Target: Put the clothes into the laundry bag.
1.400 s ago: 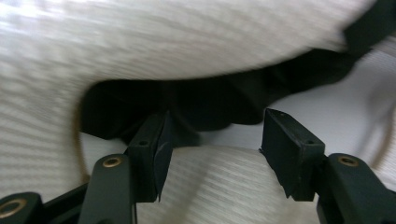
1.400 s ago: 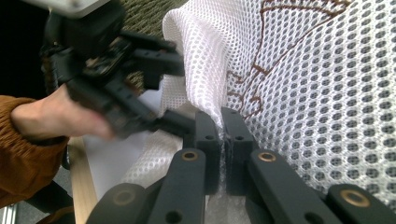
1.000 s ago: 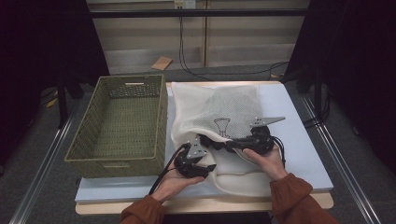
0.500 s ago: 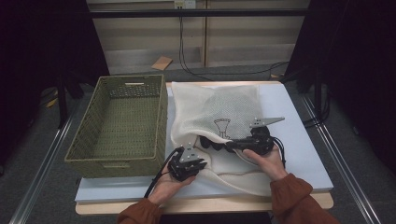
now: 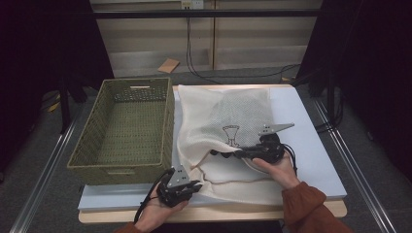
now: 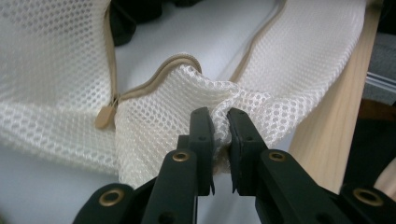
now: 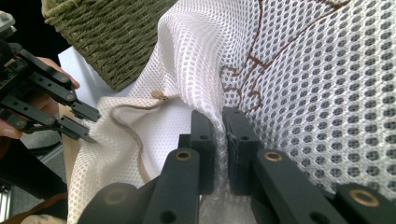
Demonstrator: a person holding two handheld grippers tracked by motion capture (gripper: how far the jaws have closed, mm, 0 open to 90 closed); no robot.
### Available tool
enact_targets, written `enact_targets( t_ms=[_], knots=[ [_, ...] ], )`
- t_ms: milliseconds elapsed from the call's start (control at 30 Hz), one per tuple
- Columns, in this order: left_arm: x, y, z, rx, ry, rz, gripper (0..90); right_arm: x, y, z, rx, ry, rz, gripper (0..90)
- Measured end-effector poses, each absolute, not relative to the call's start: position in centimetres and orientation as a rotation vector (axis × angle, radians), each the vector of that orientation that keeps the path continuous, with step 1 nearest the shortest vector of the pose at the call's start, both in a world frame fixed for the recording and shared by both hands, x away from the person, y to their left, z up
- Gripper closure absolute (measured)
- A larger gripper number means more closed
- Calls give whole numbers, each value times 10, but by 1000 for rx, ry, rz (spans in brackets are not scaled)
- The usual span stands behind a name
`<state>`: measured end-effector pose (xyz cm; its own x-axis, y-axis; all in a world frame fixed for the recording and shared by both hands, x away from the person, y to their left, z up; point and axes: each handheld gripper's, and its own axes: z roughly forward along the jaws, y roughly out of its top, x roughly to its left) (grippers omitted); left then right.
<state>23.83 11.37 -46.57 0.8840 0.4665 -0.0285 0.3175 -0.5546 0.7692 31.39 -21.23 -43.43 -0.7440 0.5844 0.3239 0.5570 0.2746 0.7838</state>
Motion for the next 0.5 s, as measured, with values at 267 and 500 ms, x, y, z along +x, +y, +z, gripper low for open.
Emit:
enact_targets(
  t_ms=[267,500],
  knots=[
    [225,123,-467,2201,565,224,810,313,-211,-438,1116,2514,1490,808],
    [218,131,-469,2213,570,213,770,311,-211,-441,1112,2519,1453,809]
  ],
)
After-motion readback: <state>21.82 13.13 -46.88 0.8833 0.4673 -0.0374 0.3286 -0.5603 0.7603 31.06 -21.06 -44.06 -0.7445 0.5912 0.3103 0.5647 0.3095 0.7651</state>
